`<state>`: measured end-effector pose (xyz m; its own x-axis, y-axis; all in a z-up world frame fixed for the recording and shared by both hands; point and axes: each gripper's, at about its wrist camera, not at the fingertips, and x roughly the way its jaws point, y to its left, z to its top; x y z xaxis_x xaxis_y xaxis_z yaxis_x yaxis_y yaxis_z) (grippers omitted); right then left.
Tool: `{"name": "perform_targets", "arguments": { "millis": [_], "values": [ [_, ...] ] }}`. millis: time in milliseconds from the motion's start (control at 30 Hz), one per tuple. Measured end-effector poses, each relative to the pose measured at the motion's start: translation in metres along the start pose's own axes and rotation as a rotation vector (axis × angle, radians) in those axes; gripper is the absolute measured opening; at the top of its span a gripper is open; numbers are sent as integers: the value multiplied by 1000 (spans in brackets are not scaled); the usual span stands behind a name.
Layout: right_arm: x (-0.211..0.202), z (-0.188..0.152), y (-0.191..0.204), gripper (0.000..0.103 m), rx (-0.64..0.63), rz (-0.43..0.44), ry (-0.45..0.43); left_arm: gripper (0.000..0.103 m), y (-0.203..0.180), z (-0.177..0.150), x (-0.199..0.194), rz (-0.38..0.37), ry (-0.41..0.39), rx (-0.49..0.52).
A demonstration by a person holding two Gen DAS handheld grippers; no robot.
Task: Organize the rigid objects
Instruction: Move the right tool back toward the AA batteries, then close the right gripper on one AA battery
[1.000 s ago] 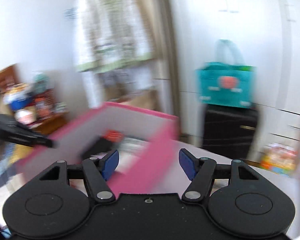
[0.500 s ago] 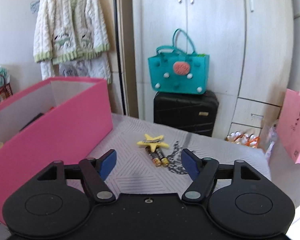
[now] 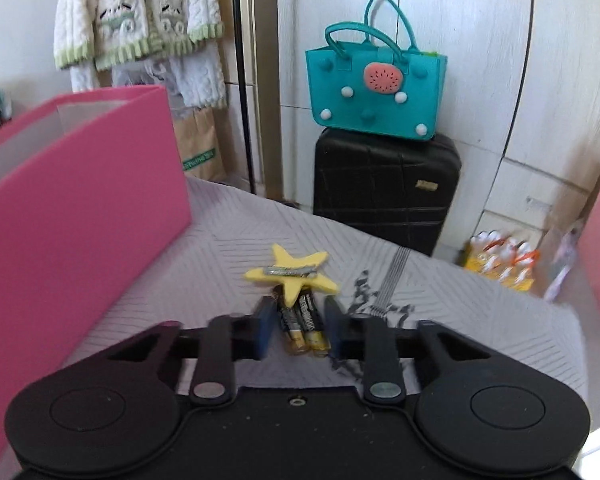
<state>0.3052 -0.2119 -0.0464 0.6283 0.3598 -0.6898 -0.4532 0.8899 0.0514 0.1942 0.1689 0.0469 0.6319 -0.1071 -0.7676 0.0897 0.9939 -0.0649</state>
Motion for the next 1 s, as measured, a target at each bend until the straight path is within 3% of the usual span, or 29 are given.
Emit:
{"name": "perform_targets", "arguments": {
  "millis": [167, 367, 467, 567, 667, 767, 1000],
  "values": [
    [-7, -6, 11, 23, -25, -12, 10, 8, 0, 0, 1, -1, 0, 0],
    [-16, -11, 12, 25, 2, 43, 29, 8, 0, 0, 1, -4, 1, -2],
    [-23, -12, 0, 35, 116, 140, 36, 8, 0, 0, 1, -3, 1, 0],
    [-30, -13, -14, 35, 226, 187, 10, 8, 0, 0, 2, -4, 2, 1],
    [-28, -15, -15, 19, 203, 153, 21, 8, 0, 0, 1, -4, 2, -1],
    [-23, -18, -9, 10, 165, 159, 40, 8, 0, 1, 1, -4, 1, -1],
    [-21, -17, 3, 10, 73, 100, 53, 8, 0, 1, 1, -4, 2, -1]
  ]
}}
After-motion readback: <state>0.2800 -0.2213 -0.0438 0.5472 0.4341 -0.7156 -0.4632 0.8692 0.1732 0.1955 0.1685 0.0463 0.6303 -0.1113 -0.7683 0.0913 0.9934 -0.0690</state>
